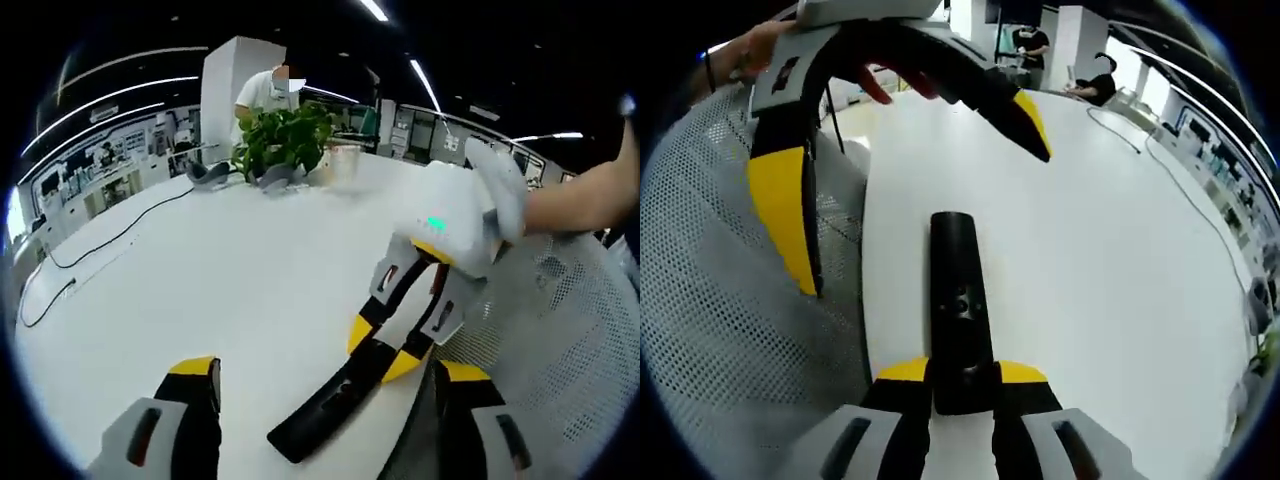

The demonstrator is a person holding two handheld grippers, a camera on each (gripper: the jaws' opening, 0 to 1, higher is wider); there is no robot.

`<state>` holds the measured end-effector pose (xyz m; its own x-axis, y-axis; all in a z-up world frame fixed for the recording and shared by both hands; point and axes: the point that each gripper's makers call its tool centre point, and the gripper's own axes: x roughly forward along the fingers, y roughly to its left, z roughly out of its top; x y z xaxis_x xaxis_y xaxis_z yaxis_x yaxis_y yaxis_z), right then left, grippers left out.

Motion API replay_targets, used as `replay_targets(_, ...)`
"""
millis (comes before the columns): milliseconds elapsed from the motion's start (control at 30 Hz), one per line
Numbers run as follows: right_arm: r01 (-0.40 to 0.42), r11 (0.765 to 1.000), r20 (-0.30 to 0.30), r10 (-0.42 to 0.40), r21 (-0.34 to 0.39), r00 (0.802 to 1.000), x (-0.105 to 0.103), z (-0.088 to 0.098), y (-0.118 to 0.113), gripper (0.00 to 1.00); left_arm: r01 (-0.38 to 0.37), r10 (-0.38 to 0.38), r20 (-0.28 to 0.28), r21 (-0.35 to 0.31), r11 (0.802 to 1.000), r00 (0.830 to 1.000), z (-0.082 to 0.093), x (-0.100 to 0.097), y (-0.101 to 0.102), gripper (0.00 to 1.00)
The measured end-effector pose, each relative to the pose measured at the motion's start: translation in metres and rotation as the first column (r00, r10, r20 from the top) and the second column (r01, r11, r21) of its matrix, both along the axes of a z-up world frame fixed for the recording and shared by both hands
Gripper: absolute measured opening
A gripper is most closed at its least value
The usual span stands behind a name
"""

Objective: Press the specified remote control buttons in sequence, fully releasing each button before pressing the next.

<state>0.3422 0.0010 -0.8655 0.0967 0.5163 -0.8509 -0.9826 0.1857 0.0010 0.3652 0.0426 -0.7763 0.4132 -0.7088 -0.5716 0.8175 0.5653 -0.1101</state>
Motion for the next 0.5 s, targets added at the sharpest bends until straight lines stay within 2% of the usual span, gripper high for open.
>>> replay_targets(67,-0.002,1.000,0.002,0.002,0.001,1.000,0.001,-0.001,0.000,0.20,-0.023,0.024,0.017,-0.022,0.999,1.000,0.009,0.002,0.003,1.00)
replay_targets(300,0.000,1.000,-0.002,0.000,0.002,1.000,0.000,-0.001,0.000,0.20,-0.092,0.100,0.080,-0.099,0.991,0.992,0.047,0.007,0.012,1.00)
replay_targets(500,-0.002,1.000,0.000,0.002,0.001,1.000,0.000,-0.001,0.001,0.20,-0.157,0.183,0.162,-0.158,0.975,0.970,0.080,0.006,0.026,1.00)
